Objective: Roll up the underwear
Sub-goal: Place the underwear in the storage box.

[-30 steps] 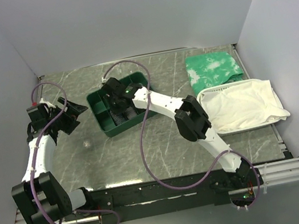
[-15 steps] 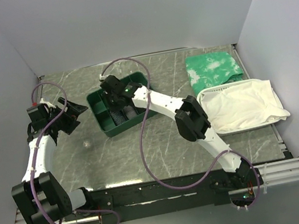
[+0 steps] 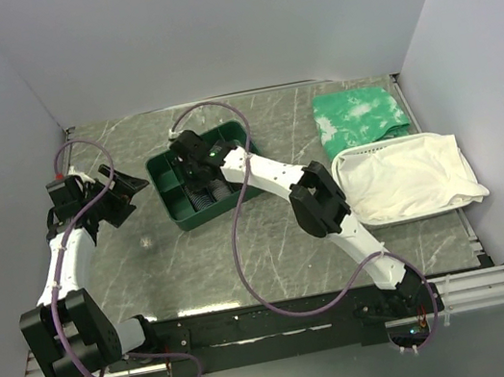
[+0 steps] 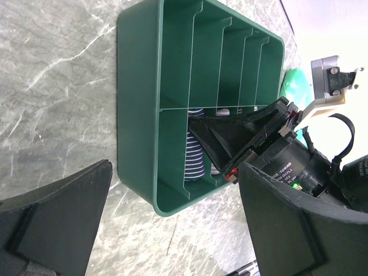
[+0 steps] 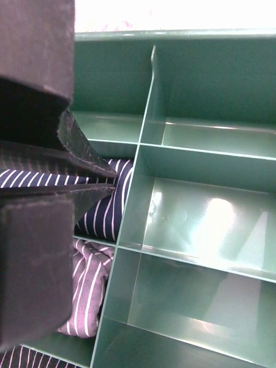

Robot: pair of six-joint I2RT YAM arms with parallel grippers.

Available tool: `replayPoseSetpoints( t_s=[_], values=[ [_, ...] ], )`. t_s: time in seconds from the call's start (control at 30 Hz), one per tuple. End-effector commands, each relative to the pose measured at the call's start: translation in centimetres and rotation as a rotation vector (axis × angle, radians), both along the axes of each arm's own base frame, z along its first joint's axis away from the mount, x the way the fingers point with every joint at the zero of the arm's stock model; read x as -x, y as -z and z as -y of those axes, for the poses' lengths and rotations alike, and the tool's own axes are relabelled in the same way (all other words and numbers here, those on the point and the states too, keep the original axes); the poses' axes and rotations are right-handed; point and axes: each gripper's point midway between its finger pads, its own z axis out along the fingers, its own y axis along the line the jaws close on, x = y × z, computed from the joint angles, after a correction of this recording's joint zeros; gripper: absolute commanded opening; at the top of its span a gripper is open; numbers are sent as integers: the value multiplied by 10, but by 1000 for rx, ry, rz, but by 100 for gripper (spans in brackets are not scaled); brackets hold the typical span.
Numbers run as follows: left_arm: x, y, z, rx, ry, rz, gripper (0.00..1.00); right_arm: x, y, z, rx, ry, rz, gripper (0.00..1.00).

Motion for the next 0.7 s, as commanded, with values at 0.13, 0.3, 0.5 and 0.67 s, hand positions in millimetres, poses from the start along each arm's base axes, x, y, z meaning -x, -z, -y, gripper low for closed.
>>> replayPoseSetpoints(
  t_s=[0.13, 0.3, 0.5, 0.67],
  values=[
    [-2, -24, 2, -9, 22, 105, 96, -17, -82, 3, -96, 19, 179, 21],
    [-1, -26, 3, -14, 21, 116, 97, -6, -95, 15, -91, 18, 172, 21],
    [0, -29, 1, -38, 26, 121, 96, 21, -68, 15, -104, -20, 75, 19],
    [0, -31, 3, -32, 41, 133, 97, 35, -47, 11, -80, -31, 37, 18]
  ],
)
